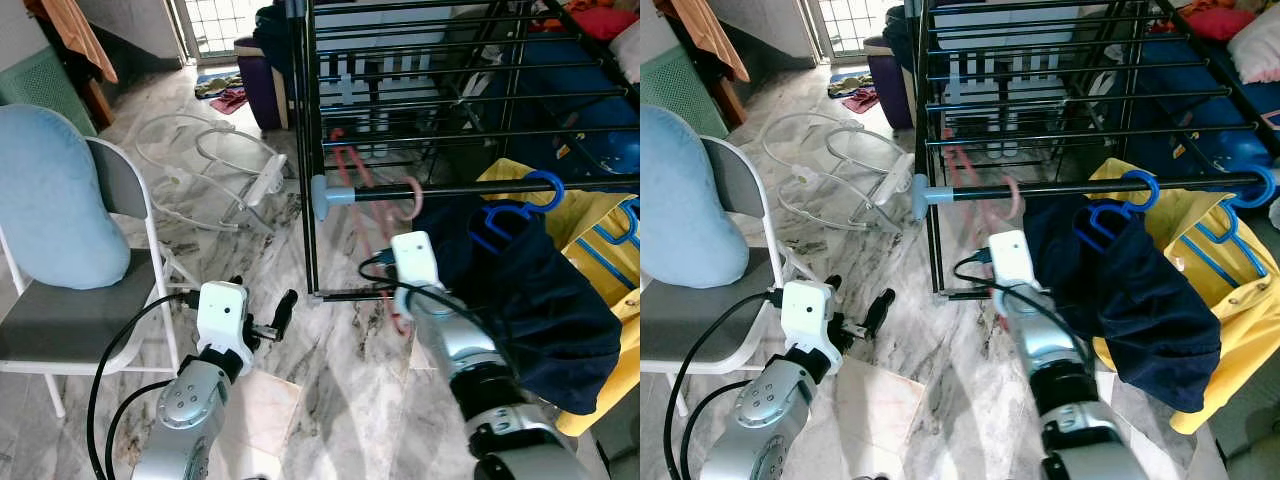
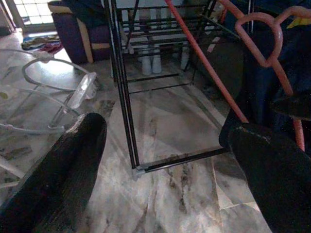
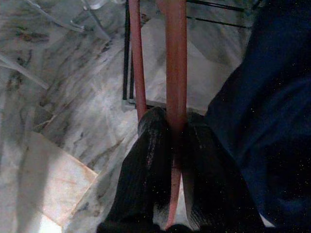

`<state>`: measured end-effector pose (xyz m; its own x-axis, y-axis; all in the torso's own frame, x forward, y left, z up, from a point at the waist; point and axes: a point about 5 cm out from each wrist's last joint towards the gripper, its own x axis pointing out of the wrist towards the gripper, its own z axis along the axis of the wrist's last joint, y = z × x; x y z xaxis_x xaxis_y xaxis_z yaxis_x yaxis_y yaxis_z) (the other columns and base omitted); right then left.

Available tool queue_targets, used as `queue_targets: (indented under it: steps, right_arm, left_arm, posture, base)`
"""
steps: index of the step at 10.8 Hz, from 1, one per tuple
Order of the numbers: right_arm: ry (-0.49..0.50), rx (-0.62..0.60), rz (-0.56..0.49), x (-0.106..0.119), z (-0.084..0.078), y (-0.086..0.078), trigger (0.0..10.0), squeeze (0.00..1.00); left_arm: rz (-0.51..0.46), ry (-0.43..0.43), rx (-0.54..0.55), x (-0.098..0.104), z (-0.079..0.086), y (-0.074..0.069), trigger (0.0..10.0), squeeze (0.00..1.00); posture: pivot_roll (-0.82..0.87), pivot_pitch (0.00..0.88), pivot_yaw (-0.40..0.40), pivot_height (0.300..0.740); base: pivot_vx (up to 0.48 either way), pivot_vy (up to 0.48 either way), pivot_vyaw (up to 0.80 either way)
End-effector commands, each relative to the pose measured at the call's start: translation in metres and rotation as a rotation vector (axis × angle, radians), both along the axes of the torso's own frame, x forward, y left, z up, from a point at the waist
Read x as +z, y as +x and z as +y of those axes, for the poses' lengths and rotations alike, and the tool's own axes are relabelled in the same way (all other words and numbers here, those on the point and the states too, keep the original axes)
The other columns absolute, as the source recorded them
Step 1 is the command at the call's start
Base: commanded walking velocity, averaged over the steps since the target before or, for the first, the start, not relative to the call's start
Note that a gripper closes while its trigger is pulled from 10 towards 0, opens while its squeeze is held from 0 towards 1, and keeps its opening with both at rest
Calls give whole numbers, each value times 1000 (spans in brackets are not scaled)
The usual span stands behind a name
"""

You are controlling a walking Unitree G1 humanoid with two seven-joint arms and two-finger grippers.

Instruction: Hang hanger

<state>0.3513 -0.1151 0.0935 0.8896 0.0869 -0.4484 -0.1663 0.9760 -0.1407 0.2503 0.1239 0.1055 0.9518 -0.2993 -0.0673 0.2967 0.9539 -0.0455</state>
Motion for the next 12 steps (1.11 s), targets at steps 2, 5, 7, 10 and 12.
queue_targets:
  steps: [2,5,7,10,12]
  right_arm:
    - [2,4,-4,-2,3,-2,10000,0]
    - [30,-3,3,-5,0,-6,10000,1000]
    - [47,-11,-2,-6,-1,-8,10000,1000]
    - [-16,25,-100,0,-9,-14,10000,1000]
    - [-1,19,-119,-1,-22,-21,10000,1000]
  left_arm:
    - [38,14,4,-7,2,-3,10000,0]
    - [53,6,-19,-9,-1,-4,10000,0]
    - [47,2,-9,-8,0,-4,10000,0]
    - [51,1,-3,-9,0,-4,10000,0]
    - [53,2,-3,-9,1,-4,10000,0]
  posture:
    - [-48,91,45,740]
    - [-54,95,45,740]
    - [-54,97,44,740]
    - [-56,100,42,740]
    - [-59,101,43,740]
  base:
    - [0,0,0]
    - [0,0,0]
    - [0,0,0]
    - [0,0,0]
    - [0,0,0]
